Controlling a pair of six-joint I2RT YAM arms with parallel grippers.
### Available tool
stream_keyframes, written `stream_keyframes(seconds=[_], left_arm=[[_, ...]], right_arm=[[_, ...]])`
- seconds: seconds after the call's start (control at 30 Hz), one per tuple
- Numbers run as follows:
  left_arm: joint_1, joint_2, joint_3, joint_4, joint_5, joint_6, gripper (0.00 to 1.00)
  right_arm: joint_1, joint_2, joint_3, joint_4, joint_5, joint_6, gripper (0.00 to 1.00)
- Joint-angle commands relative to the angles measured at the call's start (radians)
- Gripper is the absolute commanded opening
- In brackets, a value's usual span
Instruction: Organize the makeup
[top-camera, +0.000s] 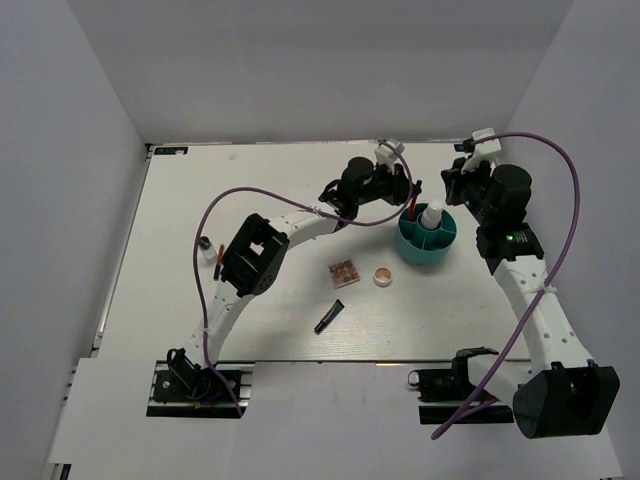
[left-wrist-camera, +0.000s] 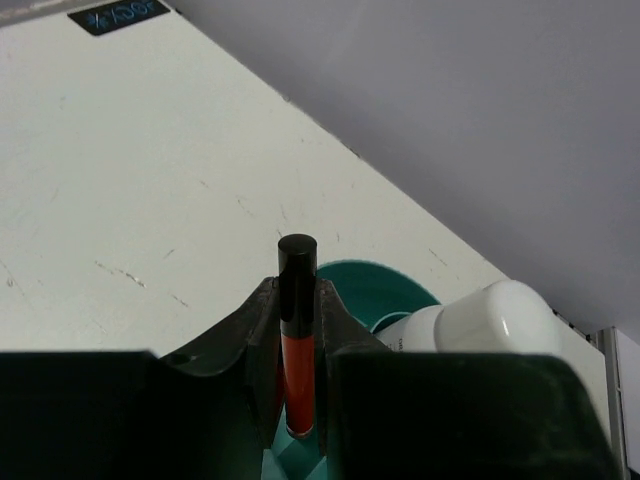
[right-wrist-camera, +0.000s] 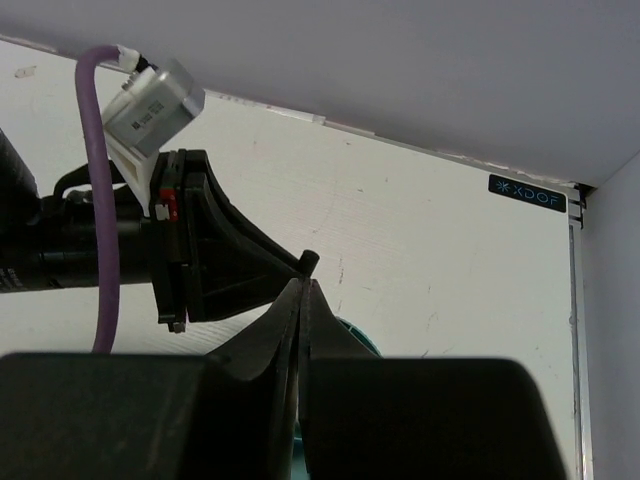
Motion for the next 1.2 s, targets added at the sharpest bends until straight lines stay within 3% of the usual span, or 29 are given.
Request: stream_keyframes(seconds=[0.0, 0.1, 0.13, 0.3, 0.57, 0.7, 0.8, 0.87, 0.9, 0.97, 1.07, 1.1, 1.17], left_arm=[[-0.02, -0.027, 0.009, -0.025, 0.01, 0.026, 0.0], [-0.02, -0.032, 0.002, -0.03, 0.01, 0.026, 0.04], [-0.02, -0.032, 0.0, -0.03, 0.01, 0.026, 0.17], [-0.02, -0.056, -0.003, -0.031, -0.002, 0.031, 0.49], [-0.02, -0.116, 0.003, -0.028, -0.03, 0.037, 0.53], [0.005, -0.258, -0.05, -0.048, -0.088, 0.031, 0.53], [0.044, -0.375, -0.121, -0.161, -0.174, 0.048, 0.57], [0.078, -0.495, -0.161, -0.319, -0.235, 0.046, 0.62], [0.09, -0.533, -0.167, -0.473, -0.249, 0.051, 0.64], [0.122, -0.645, -0.192, -0.619, -0.313, 0.039, 0.68], [0.156, -0.826, -0.328, -0.827, -0.413, -0.003, 0.72], [0.156, -0.881, -0.377, -0.897, -0.441, -0.02, 0.72], [0.17, -1.045, -0.532, -0.96, -0.527, -0.097, 0.76]], right_arm=[[-0.008, -0.022, -0.006, 0.053, -0.02, 0.016, 0.0], [-0.011, -0.021, -0.009, 0.052, -0.028, 0.017, 0.0], [-0.011, -0.022, -0.011, 0.052, -0.029, 0.016, 0.0], [-0.013, -0.023, -0.018, 0.052, -0.049, 0.014, 0.0], [-0.013, -0.022, -0.014, 0.036, -0.118, 0.005, 0.0], [-0.014, -0.035, -0.009, 0.018, -0.264, -0.074, 0.11], [-0.013, -0.041, -0.003, -0.054, -0.498, -0.174, 0.22], [-0.008, -0.041, 0.0, -0.083, -0.636, -0.26, 0.29], [-0.005, -0.036, 0.009, -0.123, -0.679, -0.33, 0.39], [-0.002, -0.009, 0.047, -0.227, -0.811, -0.416, 0.52], [0.012, 0.069, 0.113, -0.408, -0.963, -0.666, 0.63], [0.038, 0.124, 0.164, -0.544, -1.006, -0.817, 0.64], [0.065, 0.186, 0.224, -0.681, -1.019, -0.968, 0.66]])
